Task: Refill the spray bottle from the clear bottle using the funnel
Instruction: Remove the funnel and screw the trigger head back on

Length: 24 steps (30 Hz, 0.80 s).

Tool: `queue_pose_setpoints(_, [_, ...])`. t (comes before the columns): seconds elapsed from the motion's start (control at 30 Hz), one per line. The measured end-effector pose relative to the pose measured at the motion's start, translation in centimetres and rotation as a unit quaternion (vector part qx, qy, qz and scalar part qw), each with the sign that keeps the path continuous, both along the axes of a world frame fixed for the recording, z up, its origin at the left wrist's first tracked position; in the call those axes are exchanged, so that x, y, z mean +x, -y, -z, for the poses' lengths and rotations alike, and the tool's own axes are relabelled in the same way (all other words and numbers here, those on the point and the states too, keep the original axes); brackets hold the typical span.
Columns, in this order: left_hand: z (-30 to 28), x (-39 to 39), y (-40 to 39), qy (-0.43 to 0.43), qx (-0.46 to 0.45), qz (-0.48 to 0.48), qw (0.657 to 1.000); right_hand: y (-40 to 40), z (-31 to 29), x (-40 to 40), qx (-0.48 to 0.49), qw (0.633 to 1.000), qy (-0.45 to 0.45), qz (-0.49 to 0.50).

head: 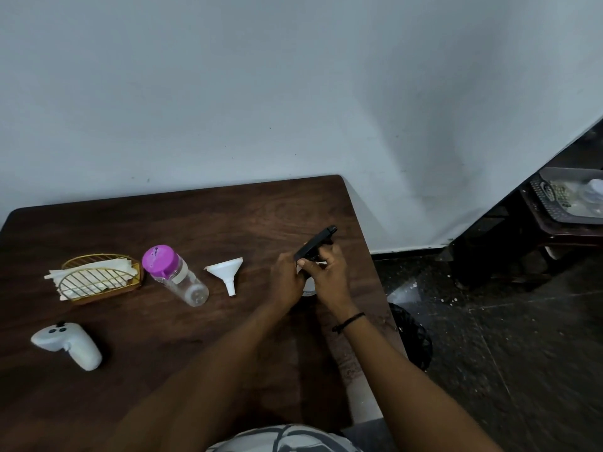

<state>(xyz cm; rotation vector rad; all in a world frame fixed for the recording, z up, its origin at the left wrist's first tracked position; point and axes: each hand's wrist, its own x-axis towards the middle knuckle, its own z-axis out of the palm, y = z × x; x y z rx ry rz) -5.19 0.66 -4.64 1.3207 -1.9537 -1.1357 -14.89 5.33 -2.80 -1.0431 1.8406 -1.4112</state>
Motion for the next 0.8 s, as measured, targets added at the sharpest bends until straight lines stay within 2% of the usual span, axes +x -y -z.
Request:
queue_pose_setpoints(0.17, [0.1, -0.6, -1.2, -0.044, 0.004, -0.064, 0.997, -0.1, 0.2, 2.0, 0.009, 0.995, -0.019, 0.095])
queue_pose_setpoints(0.3, [0.1, -1.2, -1.8, -0.048, 0.013, -0.109, 0.993, -0.4, 0.2, 2.6, -0.002, 0.993, -0.031, 0.115])
queue_pose_setpoints(0.37, [0.0, -0.9, -1.9, -0.037, 0.009, -0.100, 0.994, -0.6, 0.5, 2.4, -0.006, 0.994, -0.044, 0.103])
queue_pose_setpoints(0.53, [0.6, -0.1, -1.2, -0.014, 0.010, -0.029, 0.999, -1.2, 0.7, 2.2, -0.019, 0.995, -0.011, 0.100])
queue_pose_setpoints(0.63, [0.7, 0.4, -1.0, -0.007, 0.026, 0.008, 1.000, -1.1, 0.5, 1.8, -0.010, 0.998, -0.011, 0.061])
queue_pose_setpoints(0.8, [0.7, 1.0, -0.3, 0.045, -0.023, 0.031, 0.998, -0.8, 0.4, 1.5, -0.012, 0.998, -0.019, 0.058])
